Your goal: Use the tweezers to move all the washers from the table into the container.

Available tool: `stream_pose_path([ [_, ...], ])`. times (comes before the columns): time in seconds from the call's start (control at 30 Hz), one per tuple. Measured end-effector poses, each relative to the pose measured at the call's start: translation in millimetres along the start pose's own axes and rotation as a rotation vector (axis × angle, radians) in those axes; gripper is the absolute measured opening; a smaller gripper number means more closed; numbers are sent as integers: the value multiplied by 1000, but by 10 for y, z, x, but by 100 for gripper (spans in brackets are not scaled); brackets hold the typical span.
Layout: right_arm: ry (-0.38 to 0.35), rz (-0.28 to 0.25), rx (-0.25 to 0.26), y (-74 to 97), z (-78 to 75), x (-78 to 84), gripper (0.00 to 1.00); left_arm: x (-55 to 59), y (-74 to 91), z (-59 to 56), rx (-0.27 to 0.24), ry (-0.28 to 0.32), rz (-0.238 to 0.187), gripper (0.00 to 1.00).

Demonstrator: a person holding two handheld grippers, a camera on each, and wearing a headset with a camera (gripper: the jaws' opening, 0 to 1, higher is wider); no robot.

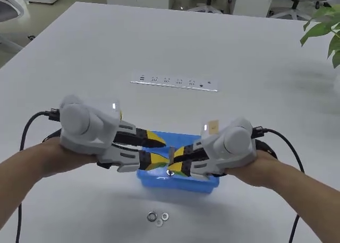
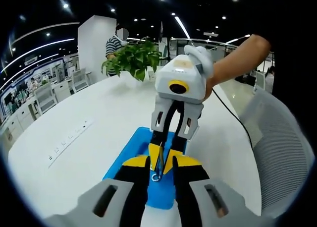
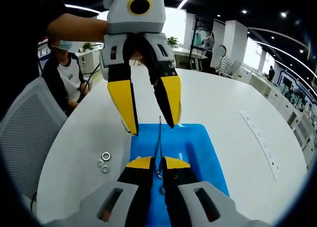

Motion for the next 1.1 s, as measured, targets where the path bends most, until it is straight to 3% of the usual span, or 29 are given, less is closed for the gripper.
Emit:
stream_pose_path([
  [0.43, -2, -1, 3, -7, -15, 4, 9, -23, -128, 48, 11, -24, 11, 8],
  [1.1, -27, 14, 24, 76, -16, 14, 15, -42, -117, 36, 22, -30, 4, 6],
])
Point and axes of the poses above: the centre of the closed fingertips' face, and the gripper's own axes: y roughly backward along the fingers, z roughly to its left, x roughly out of its underside, the point moved 5 cm from there along y, roughly backward along the fingers, and after that the axes turned 15 degrees about y, right-handed, at the moved point
